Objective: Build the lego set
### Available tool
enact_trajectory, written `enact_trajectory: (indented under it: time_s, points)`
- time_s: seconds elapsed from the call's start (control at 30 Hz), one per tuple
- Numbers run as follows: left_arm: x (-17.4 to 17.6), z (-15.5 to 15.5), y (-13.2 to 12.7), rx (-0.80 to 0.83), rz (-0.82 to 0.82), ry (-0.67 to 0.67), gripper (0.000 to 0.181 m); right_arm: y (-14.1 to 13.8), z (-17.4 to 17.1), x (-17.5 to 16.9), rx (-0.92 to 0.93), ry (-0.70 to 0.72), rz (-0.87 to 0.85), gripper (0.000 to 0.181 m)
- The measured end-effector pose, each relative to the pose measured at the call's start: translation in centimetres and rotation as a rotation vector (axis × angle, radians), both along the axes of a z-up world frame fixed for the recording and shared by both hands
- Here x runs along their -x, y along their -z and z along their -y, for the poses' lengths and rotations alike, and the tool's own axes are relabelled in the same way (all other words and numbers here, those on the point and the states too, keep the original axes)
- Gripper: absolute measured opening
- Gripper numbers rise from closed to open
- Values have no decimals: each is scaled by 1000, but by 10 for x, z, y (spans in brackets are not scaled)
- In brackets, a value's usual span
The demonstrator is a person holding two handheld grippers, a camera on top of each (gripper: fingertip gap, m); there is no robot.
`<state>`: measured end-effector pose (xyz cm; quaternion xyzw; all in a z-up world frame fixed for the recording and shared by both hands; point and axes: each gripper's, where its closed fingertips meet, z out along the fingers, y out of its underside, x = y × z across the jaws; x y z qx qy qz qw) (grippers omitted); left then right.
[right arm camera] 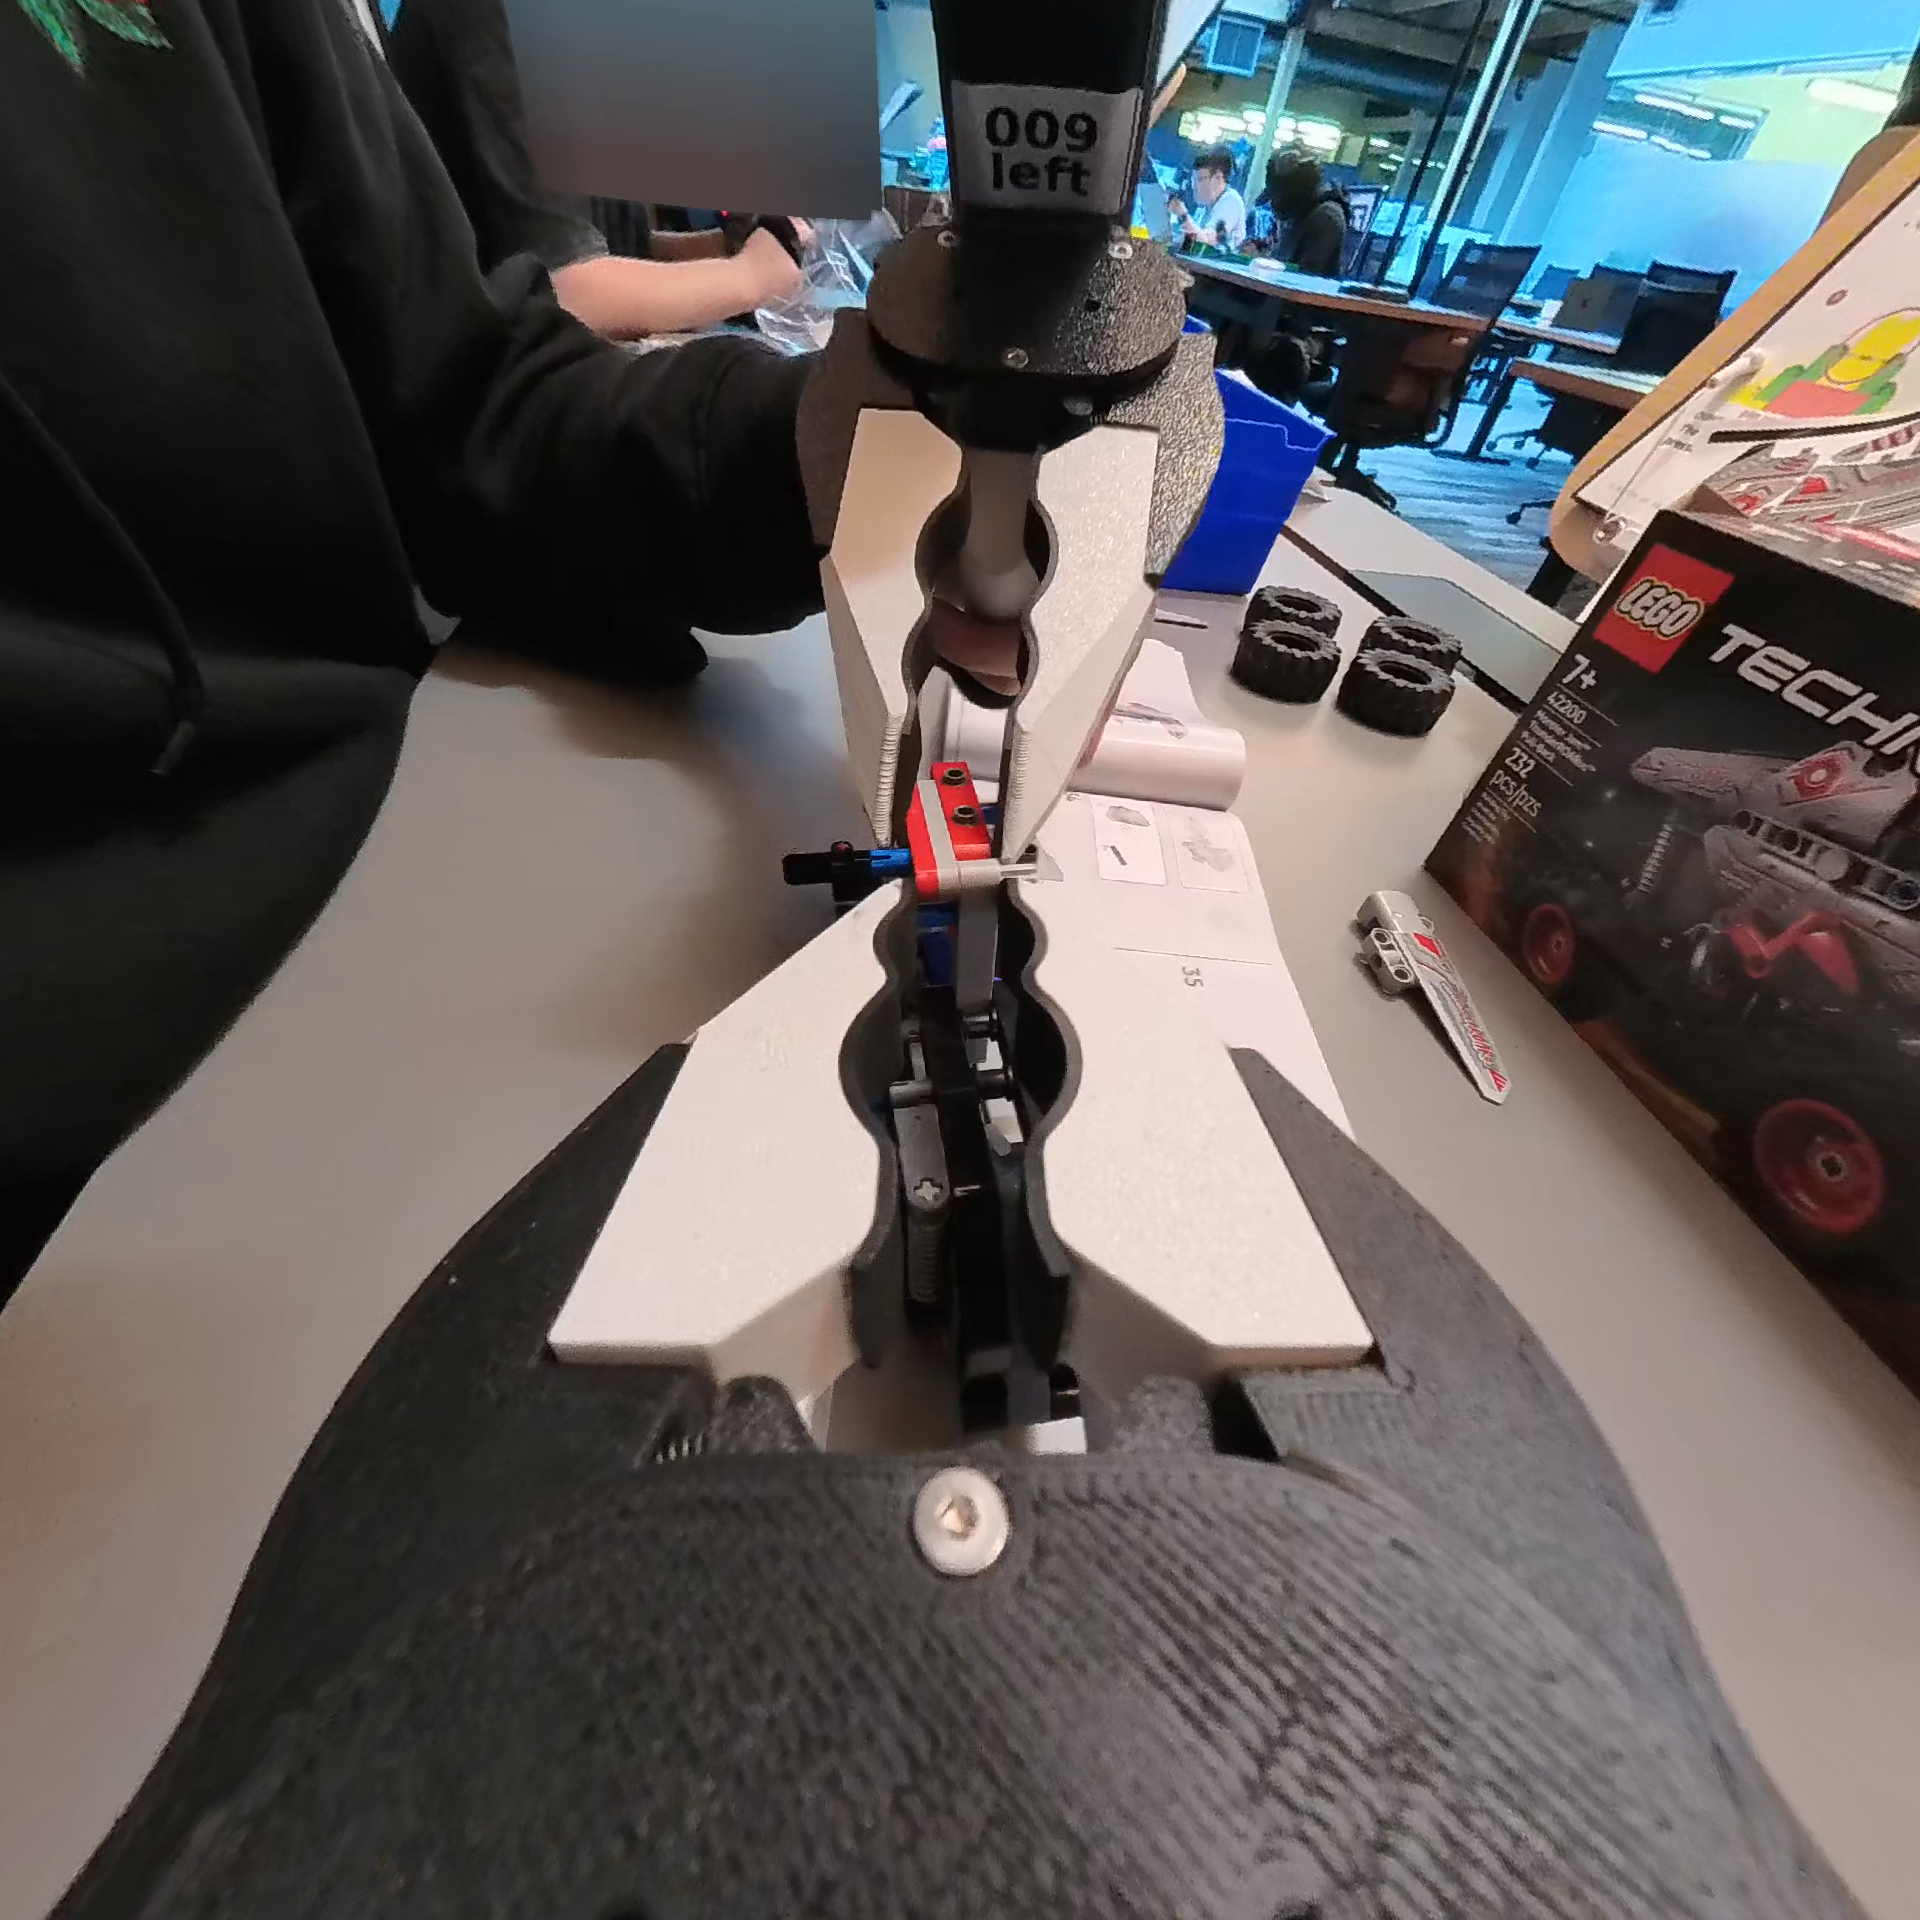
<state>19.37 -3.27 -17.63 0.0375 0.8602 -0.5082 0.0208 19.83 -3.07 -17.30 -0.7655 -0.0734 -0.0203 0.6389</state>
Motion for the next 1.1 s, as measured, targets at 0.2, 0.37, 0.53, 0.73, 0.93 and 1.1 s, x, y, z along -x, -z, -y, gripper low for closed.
enact_trajectory:
  time_s: [0.2,0.37,0.53,0.73,0.93,1.1]
  points:
    - [-2,0,0,11,-9,-11,15,0,-1,-1,-7,8,11,12]
    - [-5,-6,-8,48,5,-48,26,-1,1,-6,-35,39,47,13]
    - [-9,-29,-23,64,70,-134,33,-9,13,-10,-89,45,39,21]
    - [-27,-69,-14,79,91,-406,32,3,23,-21,-16,113,37,27]
    - [-20,-112,15,27,182,-560,31,24,35,-18,182,140,-8,45]
    - [18,-116,36,-19,222,-481,30,19,37,-26,246,185,57,49]
